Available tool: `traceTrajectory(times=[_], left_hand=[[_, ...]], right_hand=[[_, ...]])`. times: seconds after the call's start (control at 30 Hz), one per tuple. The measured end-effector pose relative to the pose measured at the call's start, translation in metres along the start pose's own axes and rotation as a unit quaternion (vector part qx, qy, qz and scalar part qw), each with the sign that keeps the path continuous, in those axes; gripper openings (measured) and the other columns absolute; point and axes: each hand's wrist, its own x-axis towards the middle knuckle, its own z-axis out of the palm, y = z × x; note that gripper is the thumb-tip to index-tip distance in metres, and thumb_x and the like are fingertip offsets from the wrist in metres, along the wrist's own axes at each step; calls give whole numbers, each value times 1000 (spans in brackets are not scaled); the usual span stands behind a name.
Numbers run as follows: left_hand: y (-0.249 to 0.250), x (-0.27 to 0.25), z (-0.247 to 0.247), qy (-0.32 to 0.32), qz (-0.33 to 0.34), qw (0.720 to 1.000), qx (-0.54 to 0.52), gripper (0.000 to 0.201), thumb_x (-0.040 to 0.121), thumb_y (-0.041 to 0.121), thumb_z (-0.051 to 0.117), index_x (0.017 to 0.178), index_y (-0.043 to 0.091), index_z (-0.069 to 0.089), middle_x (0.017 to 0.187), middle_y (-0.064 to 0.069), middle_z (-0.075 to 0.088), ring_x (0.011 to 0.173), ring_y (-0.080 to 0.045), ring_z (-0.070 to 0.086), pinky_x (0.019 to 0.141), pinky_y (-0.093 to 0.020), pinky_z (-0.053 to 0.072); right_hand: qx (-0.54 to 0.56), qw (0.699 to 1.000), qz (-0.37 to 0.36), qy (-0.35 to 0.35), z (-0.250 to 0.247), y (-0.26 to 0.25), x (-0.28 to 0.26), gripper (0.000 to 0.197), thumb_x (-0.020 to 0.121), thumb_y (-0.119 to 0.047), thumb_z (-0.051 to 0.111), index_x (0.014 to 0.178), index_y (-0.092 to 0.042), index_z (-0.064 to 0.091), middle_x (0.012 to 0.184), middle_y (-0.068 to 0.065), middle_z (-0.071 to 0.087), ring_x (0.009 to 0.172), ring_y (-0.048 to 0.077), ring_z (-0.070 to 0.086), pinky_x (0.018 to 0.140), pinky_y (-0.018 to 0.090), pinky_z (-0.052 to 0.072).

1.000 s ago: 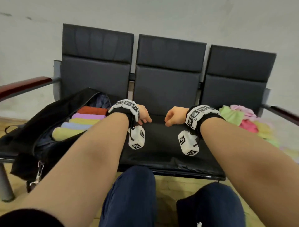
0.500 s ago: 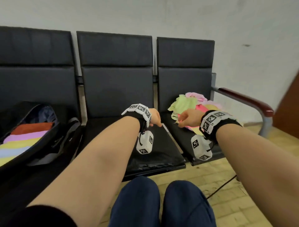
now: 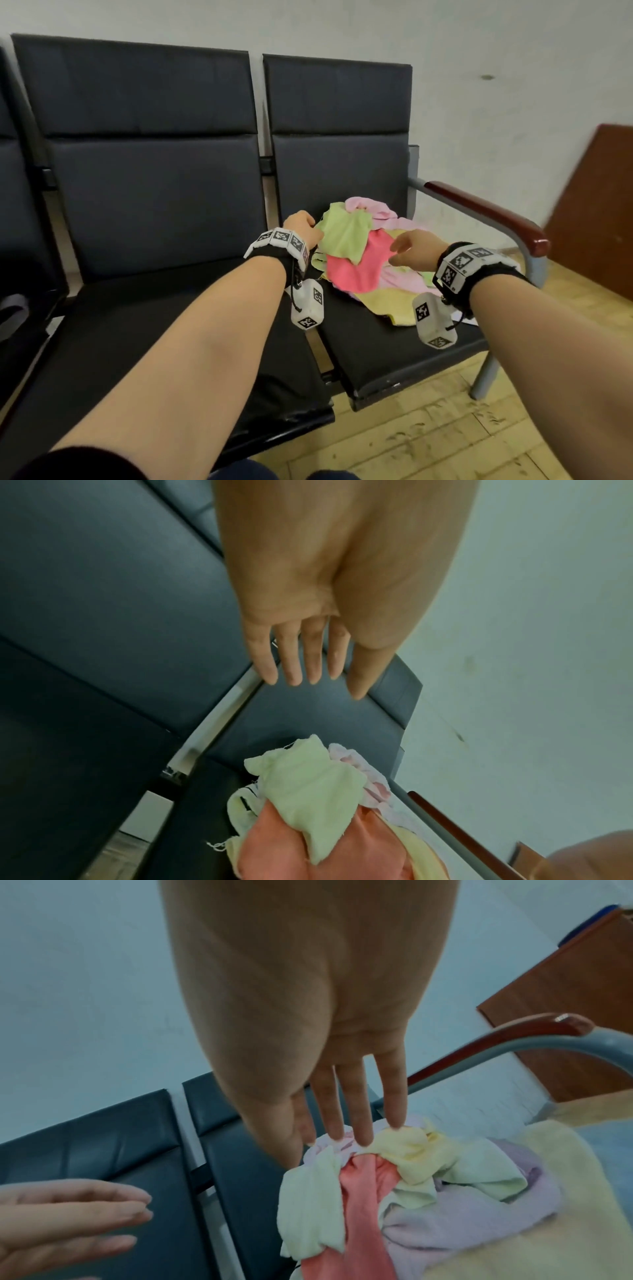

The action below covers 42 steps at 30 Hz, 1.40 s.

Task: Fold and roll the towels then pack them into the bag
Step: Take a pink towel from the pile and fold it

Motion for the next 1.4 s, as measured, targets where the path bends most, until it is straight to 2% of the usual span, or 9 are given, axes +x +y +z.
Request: traceTrajectory(times=[0.23,0.57,0.73,0.9,0.97,1.07,1.13,1.27,1.4], left_hand=[[-1,69,65,45,-14,996,-81,51,84,22,69,128,5,50,132,-12,52,118,-26,52,92,-30,40],[-16,121,152,0,-7,999,-50,70,81,34,72,139,10,40,143,-9,42,131,-26,40,106,-34,34],[-23,132,169,-58,30,997,39,68,83,35,68,142,17,39,140,-6,43,131,-29,39,106,-42,35],[-38,148,177,0,48,995,-85,21,86,11,65,106,5,67,106,-9,67,100,-23,60,86,-25,43],[-43,151,178,6,33,988,-149,15,86,9,66,99,3,66,93,-9,64,87,-22,58,80,-23,44],[-49,157,179,2,-15,958,-286,12,86,5,65,82,12,58,77,-2,55,70,-29,62,75,-41,57],[-51,156,176,-5,-34,945,-325,21,89,2,61,77,15,51,77,-3,52,50,-21,59,59,-35,57],[-51,154,172,4,-51,932,-358,11,94,1,55,89,9,49,85,-4,48,43,-13,58,53,-30,56],[-42,150,164,26,-21,963,-269,28,88,13,65,114,9,53,117,-9,49,88,-22,60,74,-26,49]], right_hand=[[107,987,37,118,29,50,75,34,89,-22,62,121,-9,61,126,8,60,110,23,57,81,24,39],[130,965,43,222,51,76,163,35,88,-19,58,121,-10,61,126,13,58,115,30,54,99,41,42],[127,966,12,225,62,79,205,47,87,-15,56,134,-8,49,134,15,52,122,33,49,99,38,40],[62,985,1,160,66,84,238,76,87,-24,57,153,-22,18,159,5,19,142,26,30,114,42,30],[51,989,8,140,66,85,247,81,85,-25,58,153,-27,14,158,7,23,139,30,34,112,45,33],[-7,993,17,112,67,83,253,65,86,-20,59,146,-23,36,140,13,43,125,35,48,102,45,42],[-23,989,18,143,66,79,252,40,87,-13,55,127,-16,59,126,15,55,114,35,54,95,40,46],[115,935,40,332,54,70,243,25,91,-4,46,109,-2,63,114,20,62,106,35,56,88,34,42],[329,845,16,421,24,57,224,12,91,-6,45,95,-11,55,101,15,63,92,32,65,88,42,52]])
